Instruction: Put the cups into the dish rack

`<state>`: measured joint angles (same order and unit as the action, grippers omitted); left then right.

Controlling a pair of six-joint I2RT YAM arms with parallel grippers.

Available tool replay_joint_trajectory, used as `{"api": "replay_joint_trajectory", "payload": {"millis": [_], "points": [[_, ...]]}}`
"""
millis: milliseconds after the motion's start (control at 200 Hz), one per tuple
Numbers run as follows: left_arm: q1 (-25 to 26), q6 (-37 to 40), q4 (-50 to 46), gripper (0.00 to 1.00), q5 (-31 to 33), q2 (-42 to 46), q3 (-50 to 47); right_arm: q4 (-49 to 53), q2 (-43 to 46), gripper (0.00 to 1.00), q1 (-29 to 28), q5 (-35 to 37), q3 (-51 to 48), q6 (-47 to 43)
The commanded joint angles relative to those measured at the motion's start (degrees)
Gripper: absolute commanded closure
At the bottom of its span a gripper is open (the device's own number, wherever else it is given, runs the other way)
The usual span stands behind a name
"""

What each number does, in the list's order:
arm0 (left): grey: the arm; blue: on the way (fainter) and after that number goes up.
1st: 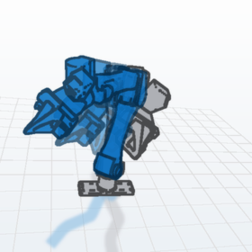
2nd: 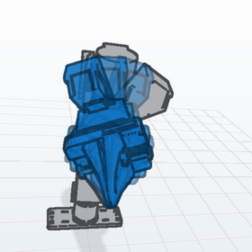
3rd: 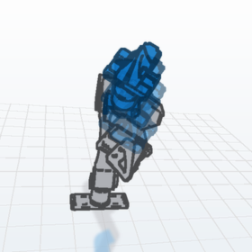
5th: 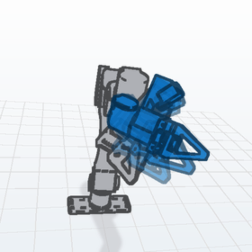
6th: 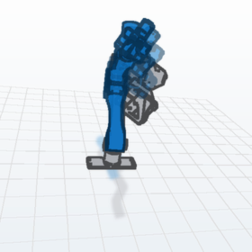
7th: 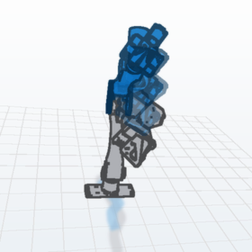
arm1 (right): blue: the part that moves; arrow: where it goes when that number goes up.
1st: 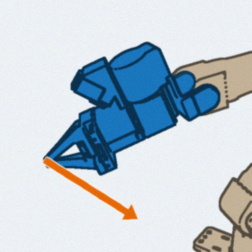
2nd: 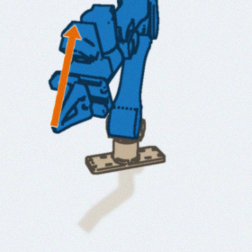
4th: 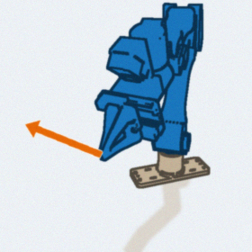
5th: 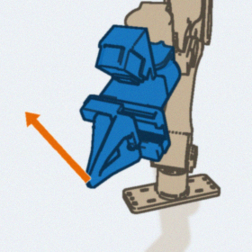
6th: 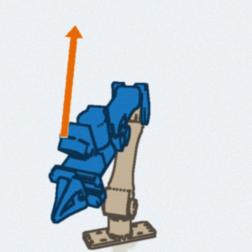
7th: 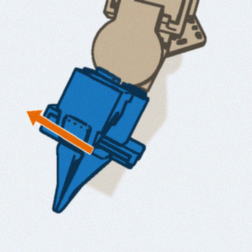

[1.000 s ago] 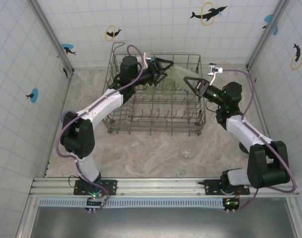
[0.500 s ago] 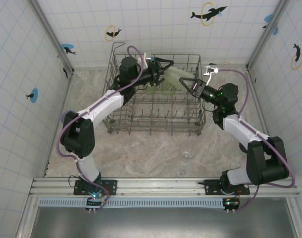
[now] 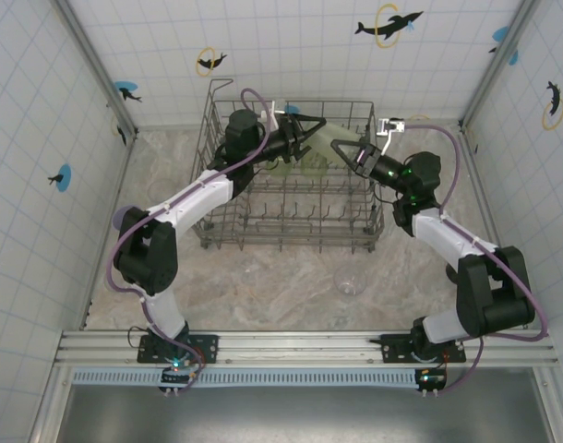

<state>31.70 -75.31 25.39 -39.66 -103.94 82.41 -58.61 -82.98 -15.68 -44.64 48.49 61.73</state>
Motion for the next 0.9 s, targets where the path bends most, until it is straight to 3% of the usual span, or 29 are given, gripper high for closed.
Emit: {"api": "replay_joint_trajectory", "payload": {"millis": [0, 50, 175, 335, 681, 896], "points": [[0.77, -0.83, 2.95, 0.85, -3.02, -0.64, 0.12, -2.46, -1.22, 0.99, -0.56, 0.86, 3.37, -0.22], [0.73, -0.89, 3.24, 1.0, -3.06, -0.76, 0.34, -1.75, -1.07, 0.85, -0.52, 0.8, 3.37, -0.38], [0.74, -0.2, 3.32, 1.0, -3.06, -1.49, 1.43, 1.17, 0.4, 0.52, -0.45, 1.06, 2.68, -2.0], [0.74, 4.55, -1.44, 1.0, -1.45, -2.99, 5.24, 10.03, 4.42, 0.27, 0.16, 2.61, 1.33, -7.74], [0.81, 16.76, -13.99, 1.0, 4.85, -6.86, 15.43, 33.3, 15.33, 0.0, 5.07, 10.9, -3.05, -19.39], [1.65, 26.23, -22.91, 1.0, 11.2, -10.24, 24.36, 44.51, 20.81, 0.0, 8.57, 17.46, -4.78, -24.02]]}}
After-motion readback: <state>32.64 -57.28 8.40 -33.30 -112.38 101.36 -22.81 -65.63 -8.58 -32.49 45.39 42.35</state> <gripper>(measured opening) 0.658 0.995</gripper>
